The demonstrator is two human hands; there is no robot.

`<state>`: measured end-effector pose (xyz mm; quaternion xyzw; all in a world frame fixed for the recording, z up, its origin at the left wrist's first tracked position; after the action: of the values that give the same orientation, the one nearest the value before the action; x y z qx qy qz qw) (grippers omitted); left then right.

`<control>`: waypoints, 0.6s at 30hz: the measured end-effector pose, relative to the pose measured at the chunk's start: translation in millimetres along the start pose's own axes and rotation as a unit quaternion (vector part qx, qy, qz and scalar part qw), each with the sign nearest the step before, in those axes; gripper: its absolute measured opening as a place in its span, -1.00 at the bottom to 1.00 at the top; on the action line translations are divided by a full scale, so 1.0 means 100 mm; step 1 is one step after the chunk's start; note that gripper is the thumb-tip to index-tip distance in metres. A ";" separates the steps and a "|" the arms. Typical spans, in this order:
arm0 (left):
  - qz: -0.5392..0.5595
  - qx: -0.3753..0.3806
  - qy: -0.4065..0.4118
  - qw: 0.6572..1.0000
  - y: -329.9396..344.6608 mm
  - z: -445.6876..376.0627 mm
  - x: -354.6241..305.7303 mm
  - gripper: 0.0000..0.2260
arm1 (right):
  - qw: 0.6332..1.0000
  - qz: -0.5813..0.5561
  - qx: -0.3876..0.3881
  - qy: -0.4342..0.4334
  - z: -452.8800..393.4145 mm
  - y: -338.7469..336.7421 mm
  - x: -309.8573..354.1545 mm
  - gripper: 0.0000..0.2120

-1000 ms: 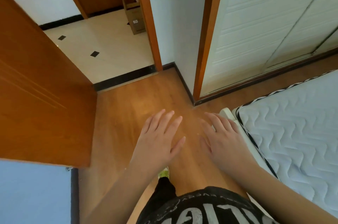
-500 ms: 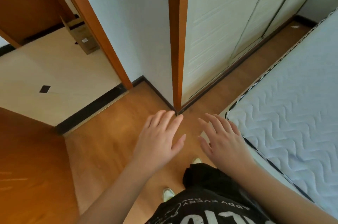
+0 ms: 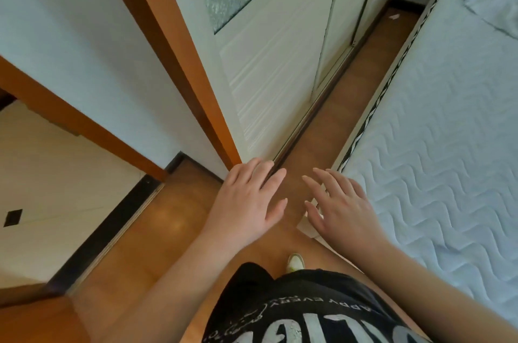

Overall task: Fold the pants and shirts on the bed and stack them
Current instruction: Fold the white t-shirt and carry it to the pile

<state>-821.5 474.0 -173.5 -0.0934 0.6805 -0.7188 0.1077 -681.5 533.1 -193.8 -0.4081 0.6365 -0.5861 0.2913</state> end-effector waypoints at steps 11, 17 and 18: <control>-0.036 0.009 0.116 0.993 0.04 -1.43 0.26 -0.54 | 0.994 0.020 -0.018 0.109 -0.97 0.19 -0.66 -0.57; -0.023 0.036 0.132 0.990 0.07 -2.04 0.11 -0.49 | 0.983 0.018 -0.033 0.179 -1.18 0.20 -1.00 -0.59; -0.018 0.039 0.132 0.990 0.08 -2.13 0.08 -0.48 | 0.981 0.018 -0.030 0.189 -1.21 0.20 -1.06 -0.59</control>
<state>-889.2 675.5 -193.4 -0.0059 0.6581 -0.7529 0.0072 -734.8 685.8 -207.6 -0.2869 0.7047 -0.6279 0.1637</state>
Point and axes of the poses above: each hand's wrist, its own z-axis away from the middle knuckle, its own y-axis out of the palm, x = y × z, the point moved 8 cm from there along -z, towards the middle knuckle, and after that the axes turned 13 degrees about -y, right-handed, at the moved point
